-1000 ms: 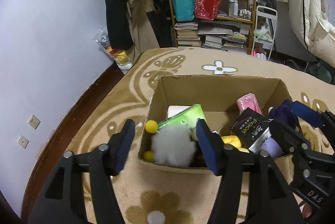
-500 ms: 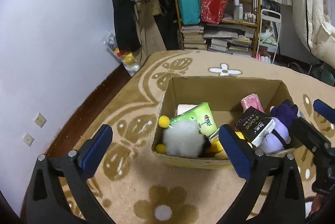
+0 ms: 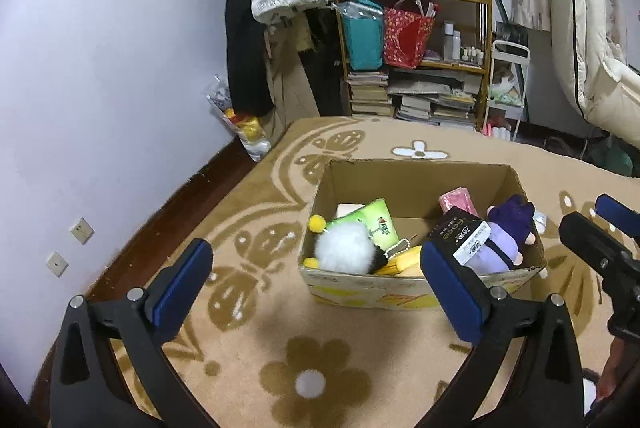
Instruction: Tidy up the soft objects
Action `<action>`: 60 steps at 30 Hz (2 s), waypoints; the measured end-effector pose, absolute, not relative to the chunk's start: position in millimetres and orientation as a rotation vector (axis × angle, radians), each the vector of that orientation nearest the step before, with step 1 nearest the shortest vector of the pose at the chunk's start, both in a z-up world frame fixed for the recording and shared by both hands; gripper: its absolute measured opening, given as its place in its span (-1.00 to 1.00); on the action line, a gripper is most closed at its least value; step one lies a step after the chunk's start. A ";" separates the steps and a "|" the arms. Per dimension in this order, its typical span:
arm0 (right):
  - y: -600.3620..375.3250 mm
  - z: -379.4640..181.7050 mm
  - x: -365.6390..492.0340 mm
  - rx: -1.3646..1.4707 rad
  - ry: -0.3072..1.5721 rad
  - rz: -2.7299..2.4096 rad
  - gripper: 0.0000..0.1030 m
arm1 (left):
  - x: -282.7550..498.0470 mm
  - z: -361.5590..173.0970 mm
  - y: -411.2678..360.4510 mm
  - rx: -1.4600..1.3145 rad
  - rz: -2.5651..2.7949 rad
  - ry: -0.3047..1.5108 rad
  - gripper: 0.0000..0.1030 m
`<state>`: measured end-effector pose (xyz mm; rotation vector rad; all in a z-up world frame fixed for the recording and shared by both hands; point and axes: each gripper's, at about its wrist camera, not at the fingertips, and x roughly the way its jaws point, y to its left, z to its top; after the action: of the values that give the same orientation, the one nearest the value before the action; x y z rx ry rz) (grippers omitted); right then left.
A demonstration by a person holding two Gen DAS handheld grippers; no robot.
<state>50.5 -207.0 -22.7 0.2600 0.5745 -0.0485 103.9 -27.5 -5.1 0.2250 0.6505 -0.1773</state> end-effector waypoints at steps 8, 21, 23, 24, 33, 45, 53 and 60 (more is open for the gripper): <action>-199.1 -10.2 25.4 0.250 0.558 -0.036 1.00 | 75.6 15.4 -20.4 0.220 -0.187 0.598 0.99; -183.0 -0.5 -26.4 0.239 0.535 -0.037 1.00 | 33.0 30.3 -6.7 0.231 -0.173 0.550 0.99; -180.0 -0.6 -34.6 0.231 0.526 -0.045 1.00 | 25.0 30.6 -3.4 0.231 -0.176 0.550 0.99; -178.8 -0.2 -37.6 0.232 0.525 -0.045 1.00 | 22.1 30.1 -1.4 0.225 -0.178 0.553 0.99; -168.0 2.3 -57.2 0.215 0.503 -0.035 1.00 | 6.0 20.3 20.5 0.185 -0.148 0.592 0.99; -162.5 -12.5 -57.1 0.197 0.529 -0.047 1.00 | -1.7 11.8 26.5 0.181 -0.141 0.597 0.99; -164.1 -11.7 -60.7 0.203 0.528 -0.053 1.00 | 2.8 7.1 21.6 0.204 -0.148 0.607 0.99; -162.4 -12.0 -58.5 0.199 0.549 -0.056 1.00 | 1.3 3.7 14.9 0.247 -0.143 0.607 0.99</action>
<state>-58.5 -162.4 -12.0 0.1986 0.5489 -0.0562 1.3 14.9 3.7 0.2474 0.6066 -0.1433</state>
